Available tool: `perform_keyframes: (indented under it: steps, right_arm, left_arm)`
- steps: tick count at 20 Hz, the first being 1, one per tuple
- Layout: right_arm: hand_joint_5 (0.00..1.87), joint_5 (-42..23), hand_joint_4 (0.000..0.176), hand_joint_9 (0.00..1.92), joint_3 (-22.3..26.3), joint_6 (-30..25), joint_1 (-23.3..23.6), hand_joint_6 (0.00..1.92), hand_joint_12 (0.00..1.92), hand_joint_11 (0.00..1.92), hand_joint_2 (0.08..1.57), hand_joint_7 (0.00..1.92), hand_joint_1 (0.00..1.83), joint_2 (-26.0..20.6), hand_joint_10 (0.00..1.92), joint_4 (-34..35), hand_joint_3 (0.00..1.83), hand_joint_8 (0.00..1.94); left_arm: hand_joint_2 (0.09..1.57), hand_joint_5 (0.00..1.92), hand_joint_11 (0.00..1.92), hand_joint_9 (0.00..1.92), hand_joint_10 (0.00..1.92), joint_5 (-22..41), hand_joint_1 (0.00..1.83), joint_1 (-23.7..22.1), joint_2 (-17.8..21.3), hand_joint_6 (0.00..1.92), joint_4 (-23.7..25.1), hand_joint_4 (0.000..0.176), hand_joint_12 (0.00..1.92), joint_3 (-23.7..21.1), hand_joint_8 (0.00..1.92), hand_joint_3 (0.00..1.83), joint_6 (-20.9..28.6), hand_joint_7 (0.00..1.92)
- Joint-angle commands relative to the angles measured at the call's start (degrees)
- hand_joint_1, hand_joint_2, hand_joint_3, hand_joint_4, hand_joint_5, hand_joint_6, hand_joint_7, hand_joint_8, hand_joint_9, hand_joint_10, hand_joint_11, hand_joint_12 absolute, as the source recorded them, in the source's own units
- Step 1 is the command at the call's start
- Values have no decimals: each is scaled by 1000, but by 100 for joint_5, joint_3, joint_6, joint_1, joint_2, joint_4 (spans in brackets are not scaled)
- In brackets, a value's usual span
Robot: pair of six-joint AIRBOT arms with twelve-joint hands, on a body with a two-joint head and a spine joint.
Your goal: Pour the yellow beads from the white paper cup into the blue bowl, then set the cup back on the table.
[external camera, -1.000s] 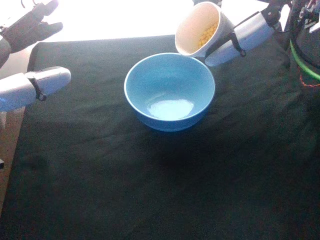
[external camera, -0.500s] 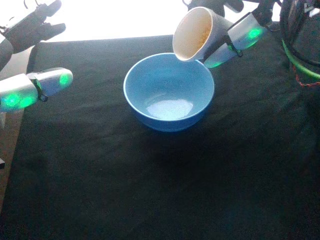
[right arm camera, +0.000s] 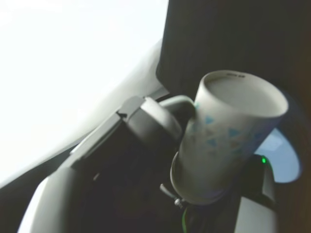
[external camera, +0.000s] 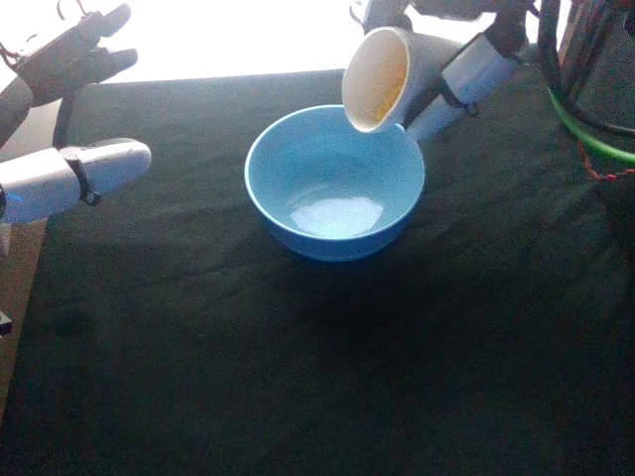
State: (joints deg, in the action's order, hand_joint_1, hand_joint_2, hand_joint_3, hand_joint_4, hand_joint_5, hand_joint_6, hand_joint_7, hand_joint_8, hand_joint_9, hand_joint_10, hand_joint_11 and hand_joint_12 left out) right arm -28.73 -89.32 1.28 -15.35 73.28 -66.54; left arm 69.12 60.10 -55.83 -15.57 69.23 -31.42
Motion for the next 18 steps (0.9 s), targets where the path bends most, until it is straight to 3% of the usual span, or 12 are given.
perform_keyframes:
  steps: [1,4,7,9,10,11,13,17,18]
  right_arm:
    - [1154,-202,0,1466,24,0,93,679,1919,1554,1038,1244,1207,-5,1912,154,0,1914]
    - [1153,-23,0,1501,107,0,112,680,1921,1578,1039,1270,1204,-23,1921,-182,0,1936]
    - [1101,103,0,1338,153,0,112,777,1921,1407,1059,1110,1191,-23,1921,-442,2,1929]
    - [1006,160,0,1107,189,0,112,923,1921,1144,1100,978,1175,-23,1841,-598,3,1610]
    - [1020,181,0,1093,199,0,112,904,1921,1144,1095,976,1180,-23,1895,-654,0,1687]
    - [1049,209,0,1151,219,0,113,864,1921,1214,1082,995,1186,-23,1916,-719,0,1883]
    - [954,248,0,1114,246,0,120,1016,1921,1180,1126,953,1164,-23,1921,-820,5,1872]
    - [997,288,0,1262,304,0,147,947,1921,1347,1109,1067,1175,-31,1921,-959,0,1940]
    - [974,289,0,1187,309,0,153,981,1921,1262,1119,1020,1170,-32,1921,-965,1,1880]
  left_arm:
    - [1124,137,0,392,1,663,829,-61,16,0,-43,45,875,34,0,1,58,425]
    - [1131,143,0,396,2,630,845,-75,18,2,-11,42,904,37,1,3,58,420]
    - [1140,138,0,385,0,597,859,-83,12,0,9,33,886,39,0,5,58,402]
    - [1148,140,0,375,2,582,862,-85,12,1,20,48,850,43,0,6,58,395]
    - [1149,132,1,378,4,578,843,-89,12,0,23,48,848,45,2,6,58,399]
    - [1150,129,0,389,3,568,840,-97,12,0,32,45,876,47,1,3,58,408]
    - [1154,120,0,394,4,544,831,-105,11,2,49,40,890,49,3,3,58,415]
    - [1142,125,0,364,0,525,866,-110,4,2,56,61,828,51,1,0,58,396]
    - [1145,119,0,371,3,525,857,-112,3,0,56,59,832,51,3,0,58,403]
